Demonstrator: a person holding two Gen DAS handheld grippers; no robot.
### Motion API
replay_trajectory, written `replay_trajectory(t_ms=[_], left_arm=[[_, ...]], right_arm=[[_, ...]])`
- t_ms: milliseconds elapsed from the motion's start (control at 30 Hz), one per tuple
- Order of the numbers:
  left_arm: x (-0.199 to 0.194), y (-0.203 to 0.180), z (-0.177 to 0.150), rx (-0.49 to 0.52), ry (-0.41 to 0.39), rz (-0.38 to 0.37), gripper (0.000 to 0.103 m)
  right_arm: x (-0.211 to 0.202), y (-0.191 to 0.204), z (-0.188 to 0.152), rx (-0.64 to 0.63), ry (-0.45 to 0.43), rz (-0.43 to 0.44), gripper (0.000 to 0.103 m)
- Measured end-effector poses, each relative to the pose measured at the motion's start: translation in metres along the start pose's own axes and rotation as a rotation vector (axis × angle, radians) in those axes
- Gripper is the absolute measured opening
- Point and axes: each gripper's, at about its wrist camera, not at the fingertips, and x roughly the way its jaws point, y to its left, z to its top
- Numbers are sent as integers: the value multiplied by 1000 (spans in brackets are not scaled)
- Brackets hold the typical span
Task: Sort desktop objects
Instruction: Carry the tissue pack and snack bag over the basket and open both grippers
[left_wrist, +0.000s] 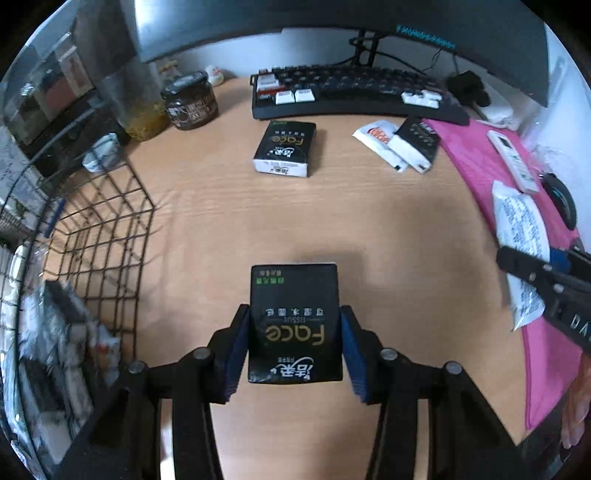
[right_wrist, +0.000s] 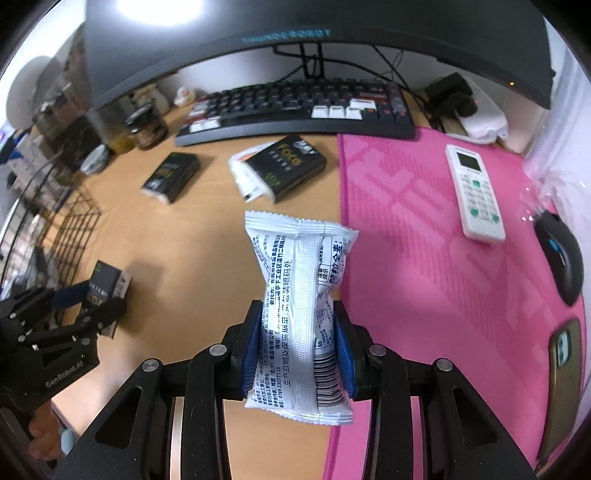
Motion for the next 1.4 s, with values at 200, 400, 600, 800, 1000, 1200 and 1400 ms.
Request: replay_trajectory(t_ms=[200,400,600,800,1000,1200,1400], left_arm=[[-29,4,-12,6,-48,1,52],[-50,14,-14,-6,-87,0,52],[-87,48,-15,-59,-160,15,52],[-124,113,-22,-167,-241,66,52],[-133,175,-38,-285,-254,114,52],[-124,213,-51,-350,-231,136,52],[-116,232,-62,-382,-206,151,52]], right_arm=[[-22,23,-19,-23,-23,7,36],[-38,41,-21,-46,-46,25,36],[-57,87,-4,-120,-97,81,36],[-72,155,16,-211,-144,184,36],[-75,225,25,-304,-147,266,36],[-65,273,25,-374,-126,307,36],[-54,296,22,-414,-106,338,36]])
